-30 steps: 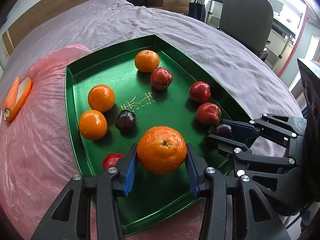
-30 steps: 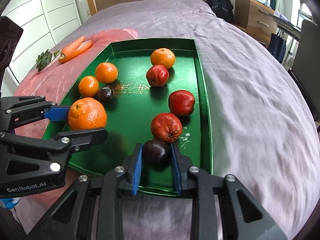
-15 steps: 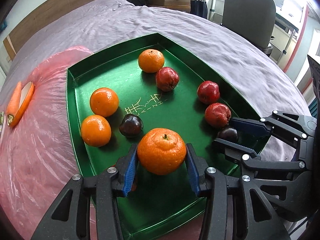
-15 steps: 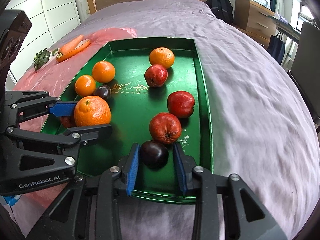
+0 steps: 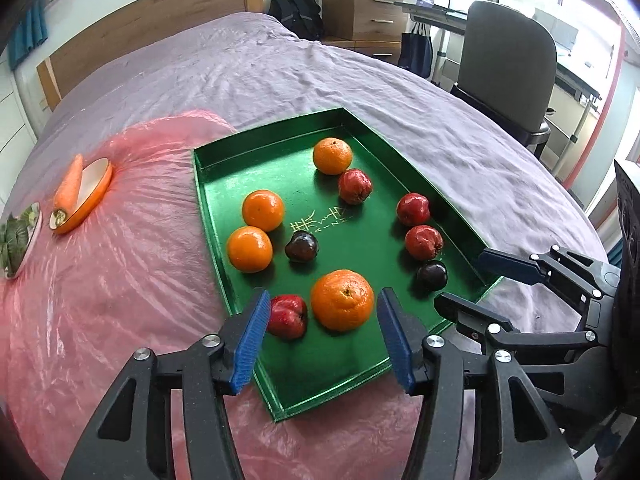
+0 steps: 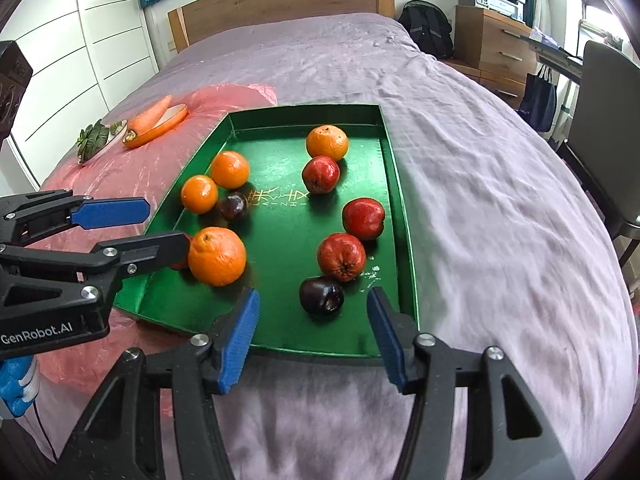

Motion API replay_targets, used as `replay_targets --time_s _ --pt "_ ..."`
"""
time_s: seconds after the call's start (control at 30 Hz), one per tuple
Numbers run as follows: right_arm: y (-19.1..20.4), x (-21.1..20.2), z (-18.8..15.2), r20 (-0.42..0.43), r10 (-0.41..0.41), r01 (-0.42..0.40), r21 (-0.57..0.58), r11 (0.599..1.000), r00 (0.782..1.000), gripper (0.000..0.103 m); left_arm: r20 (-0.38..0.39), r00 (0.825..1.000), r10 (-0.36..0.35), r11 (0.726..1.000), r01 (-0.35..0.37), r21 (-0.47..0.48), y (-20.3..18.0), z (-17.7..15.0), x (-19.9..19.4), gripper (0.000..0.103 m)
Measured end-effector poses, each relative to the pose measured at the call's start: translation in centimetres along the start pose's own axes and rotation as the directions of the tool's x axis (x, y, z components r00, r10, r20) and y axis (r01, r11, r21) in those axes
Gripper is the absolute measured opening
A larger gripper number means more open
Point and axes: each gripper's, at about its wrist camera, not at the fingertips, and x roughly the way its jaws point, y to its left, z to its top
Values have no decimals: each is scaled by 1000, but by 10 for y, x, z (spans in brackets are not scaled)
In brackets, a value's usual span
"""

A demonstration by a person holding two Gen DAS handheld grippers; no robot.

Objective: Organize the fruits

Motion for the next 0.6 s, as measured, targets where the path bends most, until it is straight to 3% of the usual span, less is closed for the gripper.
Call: replay_targets --time_s 0.5,0.6 --pt "85 -60 -32 71 15 -12 -34 999 997 103 45 987 156 978 -148 -145 47 -72 -89 62" --pt "100 -68 -37 95 18 -16 -31 999 995 103 48 981 188 968 -177 -180 62 -89 -102 79"
